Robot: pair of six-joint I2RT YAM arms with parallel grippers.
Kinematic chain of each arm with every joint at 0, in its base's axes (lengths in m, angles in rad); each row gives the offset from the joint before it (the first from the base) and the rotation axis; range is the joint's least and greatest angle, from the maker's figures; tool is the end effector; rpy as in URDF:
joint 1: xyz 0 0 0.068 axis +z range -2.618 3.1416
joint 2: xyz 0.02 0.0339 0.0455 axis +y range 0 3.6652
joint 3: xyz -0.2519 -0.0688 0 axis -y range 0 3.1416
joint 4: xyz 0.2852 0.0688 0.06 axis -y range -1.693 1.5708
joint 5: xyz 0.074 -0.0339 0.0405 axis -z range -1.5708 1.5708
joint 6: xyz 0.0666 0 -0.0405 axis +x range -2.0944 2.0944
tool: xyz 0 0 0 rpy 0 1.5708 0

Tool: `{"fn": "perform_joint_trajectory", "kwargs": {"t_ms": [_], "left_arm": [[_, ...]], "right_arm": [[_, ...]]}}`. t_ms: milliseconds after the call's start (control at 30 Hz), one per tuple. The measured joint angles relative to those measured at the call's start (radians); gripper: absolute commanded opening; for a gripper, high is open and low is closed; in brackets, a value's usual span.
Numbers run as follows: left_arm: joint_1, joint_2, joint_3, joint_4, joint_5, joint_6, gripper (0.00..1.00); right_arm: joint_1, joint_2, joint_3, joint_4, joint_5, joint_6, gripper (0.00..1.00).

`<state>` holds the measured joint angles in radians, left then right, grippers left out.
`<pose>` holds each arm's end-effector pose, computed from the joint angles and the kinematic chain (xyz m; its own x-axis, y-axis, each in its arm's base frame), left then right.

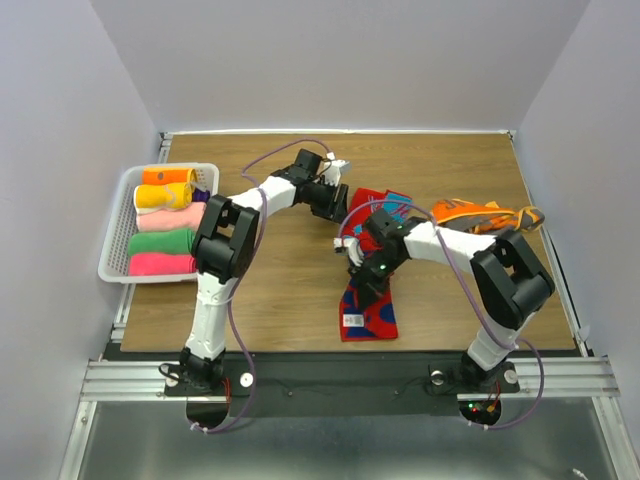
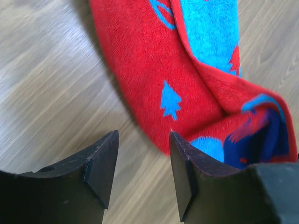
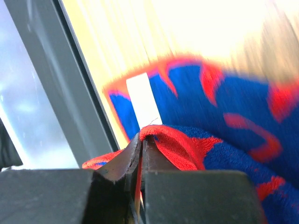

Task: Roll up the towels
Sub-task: Flatten the towel

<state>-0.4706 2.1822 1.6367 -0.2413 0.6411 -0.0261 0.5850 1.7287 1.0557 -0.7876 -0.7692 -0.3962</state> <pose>0.4539 -0.2756 0.1329 -0.6502 0.3073 -0.6948 0.7231 0.5310 -0.4418 0.2524 0.2227 0.1103 -0.5867 -0.7212 -0.3683 -0.7446 0.3018 0.5953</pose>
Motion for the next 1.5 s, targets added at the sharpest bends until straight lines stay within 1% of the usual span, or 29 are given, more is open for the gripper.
{"fn": "perform_joint_trajectory", "kwargs": {"t_ms": [67, 100, 167, 200, 233, 267, 400, 467, 500, 533, 567, 600, 633, 667, 700, 733, 767, 800, 867, 967, 1000, 1067, 1100, 1167, 1200, 1300, 1333, 1433, 1500], "left_arm": [[-0.008, 0.029, 0.022, -0.002, 0.006, -0.012, 0.52], [-0.013, 0.049, 0.042, 0.000, 0.009, -0.018, 0.44], [-0.018, 0.086, 0.079, -0.002, 0.014, -0.027, 0.33], [-0.021, 0.102, 0.095, -0.001, 0.017, -0.030, 0.25], [-0.021, 0.118, 0.115, -0.005, 0.022, -0.034, 0.06], [-0.022, 0.138, 0.141, -0.003, 0.026, -0.039, 0.00], [-0.019, 0.215, 0.262, -0.011, 0.030, -0.043, 0.00], [-0.016, 0.265, 0.359, -0.024, 0.029, -0.039, 0.00], [-0.016, 0.280, 0.395, -0.027, 0.026, -0.034, 0.04], [-0.014, 0.297, 0.438, -0.038, 0.023, -0.015, 0.23], [-0.012, 0.313, 0.488, -0.065, 0.018, 0.004, 0.32], [-0.011, 0.329, 0.539, -0.088, 0.002, 0.019, 0.39], [-0.008, 0.343, 0.587, -0.108, -0.011, 0.041, 0.49], [-0.002, 0.346, 0.618, -0.119, -0.021, 0.056, 0.61], [0.005, 0.344, 0.632, -0.129, -0.021, 0.070, 0.70], [0.017, 0.335, 0.630, -0.123, -0.021, 0.066, 0.75], [0.030, 0.311, 0.598, -0.106, -0.011, 0.066, 0.77], [0.047, 0.283, 0.554, -0.100, -0.005, 0.062, 0.77], [0.127, 0.203, 0.482, -0.130, -0.002, 0.074, 0.77], [0.255, 0.112, 0.475, -0.182, -0.031, 0.118, 0.77], [0.284, 0.076, 0.462, -0.190, -0.046, 0.131, 0.75], [0.329, -0.033, 0.377, -0.221, -0.079, 0.166, 0.74], [0.340, -0.117, 0.300, -0.213, -0.097, 0.187, 0.74], [0.325, -0.275, 0.143, -0.245, -0.111, 0.211, 0.75], [0.311, -0.319, 0.096, -0.251, -0.116, 0.220, 0.77], [0.226, -0.476, -0.117, -0.267, -0.124, 0.260, 0.77], [0.198, -0.509, -0.189, -0.268, -0.125, 0.277, 0.75], [0.137, -0.544, -0.338, -0.319, -0.121, 0.317, 0.73], [0.122, -0.545, -0.419, -0.340, -0.124, 0.341, 0.72]], "right_arm": [[0.057, 0.000, -0.016, 0.103, 0.001, 0.092, 0.01], [0.076, 0.000, -0.019, 0.153, 0.002, 0.142, 0.01], [0.108, 0.000, -0.019, 0.220, 0.003, 0.198, 0.02], [0.118, -0.002, -0.019, 0.258, 0.006, 0.229, 0.01], [0.122, -0.005, -0.018, 0.293, 0.016, 0.269, 0.01], [0.122, -0.010, -0.018, 0.324, 0.027, 0.300, 0.01], [0.120, -0.045, -0.018, 0.452, 0.080, 0.424, 0.02], [0.119, -0.053, -0.013, 0.515, 0.096, 0.482, 0.07], [0.119, -0.052, 0.000, 0.546, 0.105, 0.518, 0.22], [0.119, -0.048, 0.011, 0.570, 0.111, 0.546, 0.35], [0.119, -0.042, 0.029, 0.593, 0.117, 0.573, 0.46], [0.119, -0.031, 0.048, 0.615, 0.119, 0.600, 0.61], [0.119, -0.016, 0.073, 0.629, 0.119, 0.623, 0.66], [0.119, 0.001, 0.099, 0.653, 0.122, 0.646, 0.74], [0.119, 0.007, 0.111, 0.663, 0.127, 0.647, 0.77], [0.114, 0.006, 0.113, 0.665, 0.135, 0.645, 0.80], [0.110, -0.002, 0.112, 0.660, 0.142, 0.634, 0.84], [0.105, -0.018, 0.108, 0.642, 0.151, 0.617, 0.84], [0.075, -0.055, 0.107, 0.595, 0.159, 0.575, 0.82], [-0.017, -0.104, 0.125, 0.530, 0.167, 0.504, 0.65], [-0.068, -0.106, 0.157, 0.497, 0.203, 0.450, 0.60], [-0.120, -0.088, 0.204, 0.478, 0.231, 0.420, 0.60], [-0.156, -0.054, 0.254, 0.451, 0.278, 0.372, 0.57], [-0.190, 0.020, 0.327, 0.431, 0.342, 0.313, 0.56], [-0.202, 0.068, 0.367, 0.416, 0.377, 0.280, 0.56], [-0.227, 0.195, 0.420, 0.387, 0.460, 0.200, 0.56], [-0.232, 0.217, 0.422, 0.375, 0.476, 0.184, 0.56], [-0.247, 0.296, 0.422, 0.326, 0.528, 0.129, 0.54], [-0.255, 0.323, 0.425, 0.314, 0.548, 0.100, 0.51]]}}
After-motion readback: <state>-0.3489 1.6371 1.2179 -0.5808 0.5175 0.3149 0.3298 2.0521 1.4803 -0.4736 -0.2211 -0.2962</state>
